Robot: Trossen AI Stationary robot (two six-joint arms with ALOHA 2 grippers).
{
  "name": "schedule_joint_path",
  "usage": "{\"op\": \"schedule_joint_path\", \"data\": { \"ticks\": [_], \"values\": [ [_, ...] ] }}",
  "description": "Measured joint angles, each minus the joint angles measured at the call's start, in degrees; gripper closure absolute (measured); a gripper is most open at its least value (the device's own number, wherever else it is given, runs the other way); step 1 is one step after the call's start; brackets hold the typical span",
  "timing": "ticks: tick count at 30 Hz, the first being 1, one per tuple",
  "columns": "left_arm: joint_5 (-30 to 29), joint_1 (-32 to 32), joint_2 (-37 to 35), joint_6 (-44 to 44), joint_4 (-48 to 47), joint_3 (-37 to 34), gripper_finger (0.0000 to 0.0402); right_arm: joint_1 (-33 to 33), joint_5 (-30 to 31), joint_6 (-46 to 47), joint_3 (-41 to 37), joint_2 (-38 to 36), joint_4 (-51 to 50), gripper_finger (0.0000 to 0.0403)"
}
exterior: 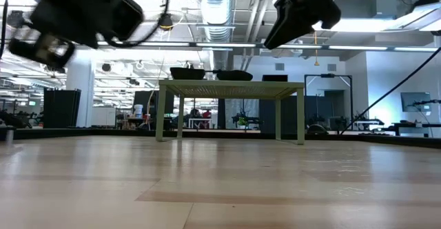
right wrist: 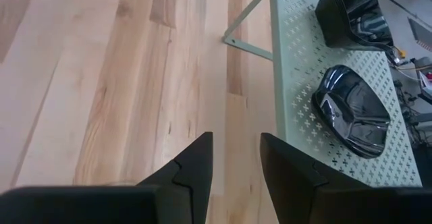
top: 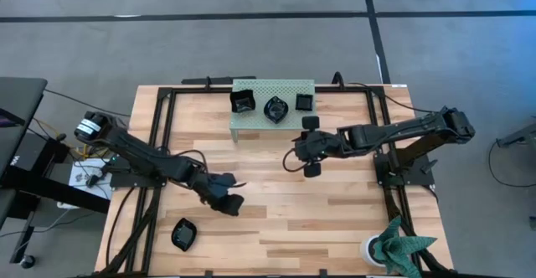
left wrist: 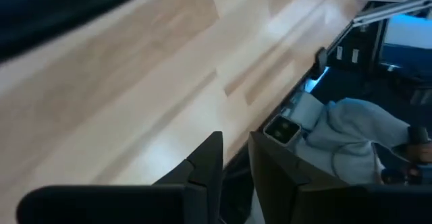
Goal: Pick & Place Mini shaped plates
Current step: Stack the leaf-shaped plate on the leaf-shaped plate on the shelf
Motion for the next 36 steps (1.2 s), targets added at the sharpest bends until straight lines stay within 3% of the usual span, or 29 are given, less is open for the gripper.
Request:
{"op": "schedule_joint_path", "data": {
  "ticks": [11,16,24,36],
  "values": [
    [-1.46,-10.47,-1.53,-19.95,-18.0,0.0,0.0328,-2.45,-1.48,-0.02,-3.21,1.04,4.58,0.0285],
    [-1.78,-14.15,0.01,-26.54,-18.91,0.0,0.0328,-2.45,-1.5,-0.21,-3.19,3.21,6.66,0.0285],
    [-0.82,-18.8,2.77,-32.37,-19.7,0.0,0.0328,-2.43,-1.44,-1.98,-3.17,6.91,7.15,0.0285],
    [-0.01,-20.43,8.04,-32.61,-19.85,-0.02,0.0328,-2.3,-1.31,-4.59,-3.15,7.76,9.2,0.0285]
  ]
}}
